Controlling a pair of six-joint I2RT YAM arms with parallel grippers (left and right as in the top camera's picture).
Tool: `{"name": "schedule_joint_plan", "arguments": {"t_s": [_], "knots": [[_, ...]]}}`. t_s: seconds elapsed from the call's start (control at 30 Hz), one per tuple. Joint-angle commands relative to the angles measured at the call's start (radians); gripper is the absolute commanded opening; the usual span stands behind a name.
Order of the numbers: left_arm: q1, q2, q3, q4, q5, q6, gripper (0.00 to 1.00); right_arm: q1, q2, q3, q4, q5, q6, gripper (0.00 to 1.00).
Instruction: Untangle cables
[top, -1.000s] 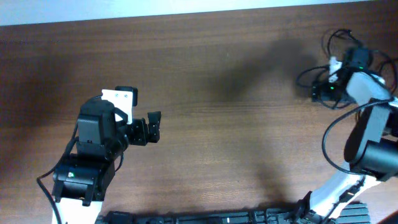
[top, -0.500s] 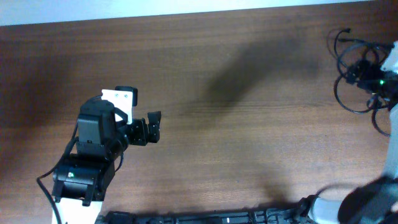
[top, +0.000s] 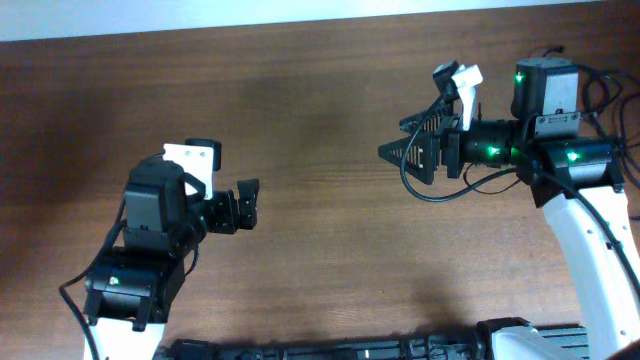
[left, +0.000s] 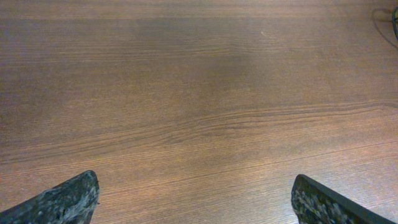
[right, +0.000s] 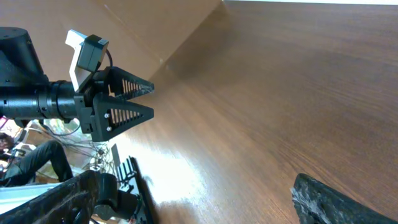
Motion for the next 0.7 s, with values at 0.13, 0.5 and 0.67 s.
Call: {"name": "schedule_joint_plan", "arguments": {"t_s": [0.13,0.5,0.67], "knots": [[0.001,-0.003,0.003,0.002,-0.007,0.016,0.99,0.021,-0.037,0.004,0.0,0.091,0.005,0.99],[0.001,-0.002,0.003,0.002,-0.007,0.016,0.99,0.11,-0.619,-0.399,0.262,0.807,0.247,0.99],[0.001,-0.001,0.003,0.002,-0.007,0.016,0.99,0.11,-0.892,-0.81,0.664,0.807,0.216,0.99]]}}
